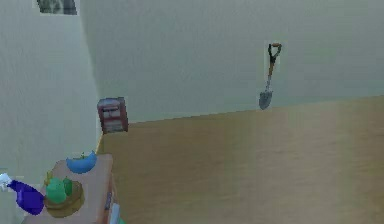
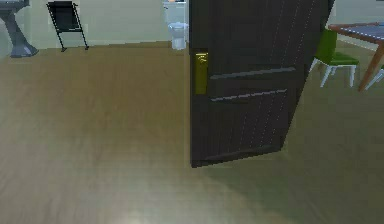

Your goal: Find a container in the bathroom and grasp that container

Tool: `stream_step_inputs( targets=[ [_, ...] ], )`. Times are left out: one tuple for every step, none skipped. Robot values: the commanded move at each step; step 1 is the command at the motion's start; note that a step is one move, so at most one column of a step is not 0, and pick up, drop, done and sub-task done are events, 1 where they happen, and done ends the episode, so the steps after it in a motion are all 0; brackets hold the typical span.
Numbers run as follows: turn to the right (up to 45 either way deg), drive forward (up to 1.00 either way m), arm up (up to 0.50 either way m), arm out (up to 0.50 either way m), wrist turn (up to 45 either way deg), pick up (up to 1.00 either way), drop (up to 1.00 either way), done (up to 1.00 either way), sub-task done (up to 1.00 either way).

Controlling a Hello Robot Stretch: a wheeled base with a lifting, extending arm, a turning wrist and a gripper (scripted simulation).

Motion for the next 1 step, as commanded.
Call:
stream_step_inputs(
  targets=[
    [0.0,0.20,0.00,0.00,0.0,0.00,0.00,0.00,0.00]
  ],
)
